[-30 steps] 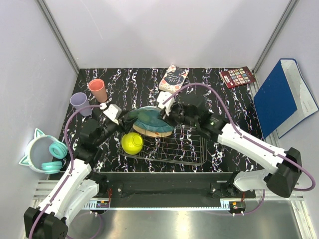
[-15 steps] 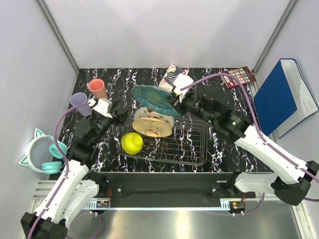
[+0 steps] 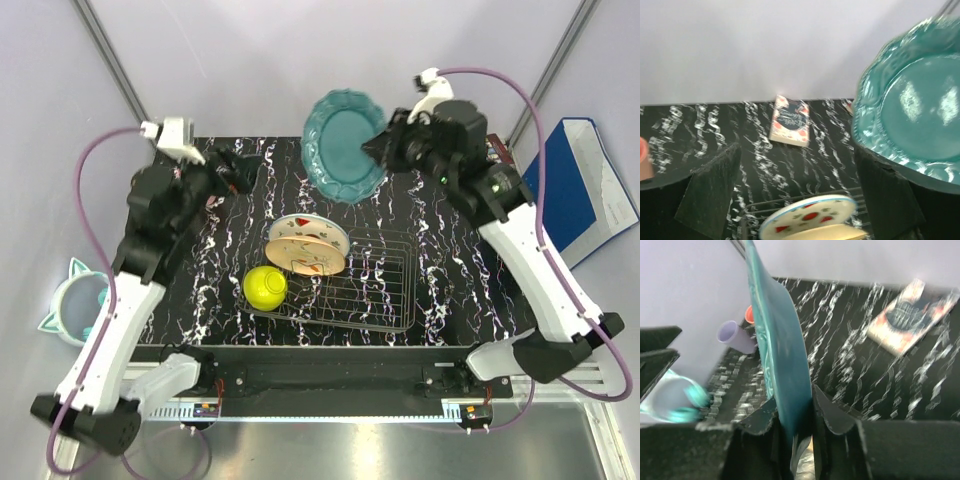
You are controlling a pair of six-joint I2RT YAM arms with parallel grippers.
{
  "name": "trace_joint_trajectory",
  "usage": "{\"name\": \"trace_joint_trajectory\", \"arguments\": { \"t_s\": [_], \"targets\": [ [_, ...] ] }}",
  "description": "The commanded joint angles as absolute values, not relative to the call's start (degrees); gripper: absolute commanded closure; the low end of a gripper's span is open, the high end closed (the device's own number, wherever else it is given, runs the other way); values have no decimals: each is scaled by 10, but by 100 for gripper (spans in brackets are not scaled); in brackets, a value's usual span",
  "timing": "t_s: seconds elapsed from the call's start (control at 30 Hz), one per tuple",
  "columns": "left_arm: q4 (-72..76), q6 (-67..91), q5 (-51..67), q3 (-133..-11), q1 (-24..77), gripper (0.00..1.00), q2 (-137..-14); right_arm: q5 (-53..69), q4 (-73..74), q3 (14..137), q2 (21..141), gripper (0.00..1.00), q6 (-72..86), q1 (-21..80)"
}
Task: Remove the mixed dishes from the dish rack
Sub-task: Place the plate at the center of the board.
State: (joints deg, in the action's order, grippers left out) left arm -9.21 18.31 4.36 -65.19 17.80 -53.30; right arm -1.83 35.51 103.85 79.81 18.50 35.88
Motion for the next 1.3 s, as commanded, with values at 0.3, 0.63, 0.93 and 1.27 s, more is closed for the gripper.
{"name": "trace_joint_trajectory", "arguments": {
  "t_s": [0.3,0.63,0.93,1.27],
  "targets": [
    [-26,511,296,-636,177,1,-586,359,5,901,808,100,672,214],
    [25,552,334,-640,177,1,-610,352,-15,861,812,100,661,211],
    [69,575,351,-629,178,1,-636,384,-29,848,827,100,664,213],
    [53,558,337,-673,177,39,-691,437,-4,840,842,100,631,220]
  ]
}}
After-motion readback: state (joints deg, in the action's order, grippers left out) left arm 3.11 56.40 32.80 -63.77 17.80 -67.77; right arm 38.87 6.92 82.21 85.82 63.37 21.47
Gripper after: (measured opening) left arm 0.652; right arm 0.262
